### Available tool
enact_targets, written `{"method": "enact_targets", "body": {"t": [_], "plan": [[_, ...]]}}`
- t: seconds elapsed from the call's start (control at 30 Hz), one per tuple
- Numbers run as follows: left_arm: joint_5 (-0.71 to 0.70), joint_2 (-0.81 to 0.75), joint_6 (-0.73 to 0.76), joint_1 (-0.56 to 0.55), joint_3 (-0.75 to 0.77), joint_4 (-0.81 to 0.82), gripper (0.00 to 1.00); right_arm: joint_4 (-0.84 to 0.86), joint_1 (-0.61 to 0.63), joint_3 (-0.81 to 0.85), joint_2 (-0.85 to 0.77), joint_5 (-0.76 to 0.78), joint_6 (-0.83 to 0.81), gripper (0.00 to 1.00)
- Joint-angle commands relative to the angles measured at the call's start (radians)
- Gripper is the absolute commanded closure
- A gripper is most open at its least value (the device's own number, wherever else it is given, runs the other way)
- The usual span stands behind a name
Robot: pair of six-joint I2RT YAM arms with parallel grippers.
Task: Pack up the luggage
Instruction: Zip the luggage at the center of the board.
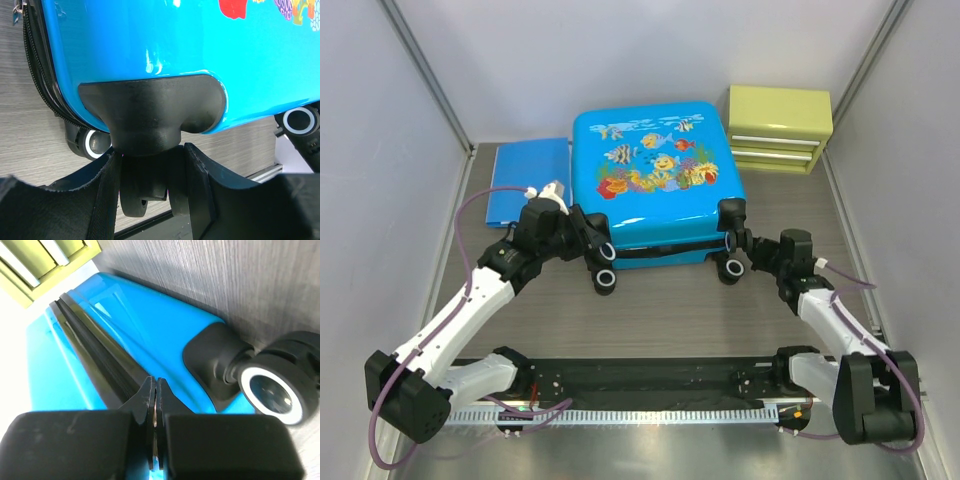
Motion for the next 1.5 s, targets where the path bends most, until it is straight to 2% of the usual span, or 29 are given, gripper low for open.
{"method": "enact_targets", "body": {"t": [0.0, 0.37, 0.87, 1.0, 1.1, 1.13, 1.2, 1.23, 1.27, 1.33, 1.37, 1.47], "plan": [[0.064, 0.007, -0.066, -0.016, 0.028, 0.272, 1.00, -0.111, 0.057, 0.010, -0.115, -0.070, -0.079, 0.99], [0.043, 0.015, -0.112, -0.018, 0.019, 0.326, 1.00, -0.075, 0.230, -0.029, -0.096, 0.023, -0.059, 0.99], [-0.003, 0.021, -0.136, -0.038, 0.017, 0.350, 1.00, -0.042, 0.466, -0.085, -0.207, 0.255, -0.030, 0.99], [-0.012, 0.015, -0.138, -0.038, 0.010, 0.349, 1.00, -0.106, 0.469, -0.075, -0.242, 0.287, -0.045, 0.99], [-0.020, 0.007, -0.140, -0.038, 0.005, 0.346, 1.00, -0.179, 0.463, -0.081, -0.306, 0.373, -0.090, 0.98], [-0.019, 0.007, -0.140, -0.038, 0.005, 0.346, 1.00, -0.194, 0.457, -0.087, -0.319, 0.385, -0.125, 0.95], [-0.013, 0.007, -0.138, -0.038, 0.005, 0.344, 1.00, -0.199, 0.410, -0.089, -0.323, 0.387, -0.191, 0.83], [-0.008, 0.007, -0.135, -0.038, 0.005, 0.343, 1.00, -0.202, 0.390, -0.082, -0.316, 0.373, -0.278, 0.77], [-0.005, 0.007, -0.132, -0.038, 0.005, 0.343, 1.00, -0.199, 0.370, -0.069, -0.300, 0.362, -0.330, 0.66], [0.001, 0.010, -0.127, -0.038, 0.005, 0.344, 1.00, -0.235, 0.345, 0.017, -0.250, 0.391, -0.488, 0.58], [0.006, 0.015, -0.129, -0.038, 0.004, 0.352, 1.00, -0.267, 0.345, 0.054, -0.233, 0.416, -0.604, 0.49], [0.020, 0.023, -0.127, -0.038, 0.014, 0.353, 1.00, -0.272, 0.345, 0.129, -0.197, 0.466, -0.793, 0.41]]}}
